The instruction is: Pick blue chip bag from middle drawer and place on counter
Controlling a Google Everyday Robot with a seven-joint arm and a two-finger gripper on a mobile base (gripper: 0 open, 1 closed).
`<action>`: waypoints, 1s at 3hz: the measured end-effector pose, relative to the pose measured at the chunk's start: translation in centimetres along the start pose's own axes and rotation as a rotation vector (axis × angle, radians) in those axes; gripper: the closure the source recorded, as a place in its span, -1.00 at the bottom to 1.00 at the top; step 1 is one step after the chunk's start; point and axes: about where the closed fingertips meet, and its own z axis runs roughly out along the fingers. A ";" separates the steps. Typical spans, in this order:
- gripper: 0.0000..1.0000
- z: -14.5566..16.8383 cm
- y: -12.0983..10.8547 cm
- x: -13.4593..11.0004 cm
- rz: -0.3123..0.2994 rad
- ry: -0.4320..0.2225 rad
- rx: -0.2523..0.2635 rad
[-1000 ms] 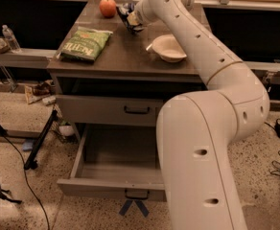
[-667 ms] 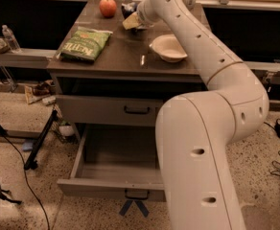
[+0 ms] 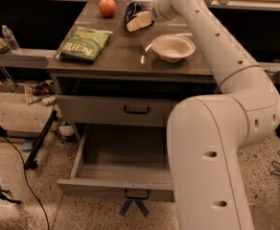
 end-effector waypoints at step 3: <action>-1.00 -24.9 -7.9 1.7 -0.086 -0.055 0.228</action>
Offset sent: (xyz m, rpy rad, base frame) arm -0.1936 -0.2047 0.1479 -0.1707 -0.2024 -0.1567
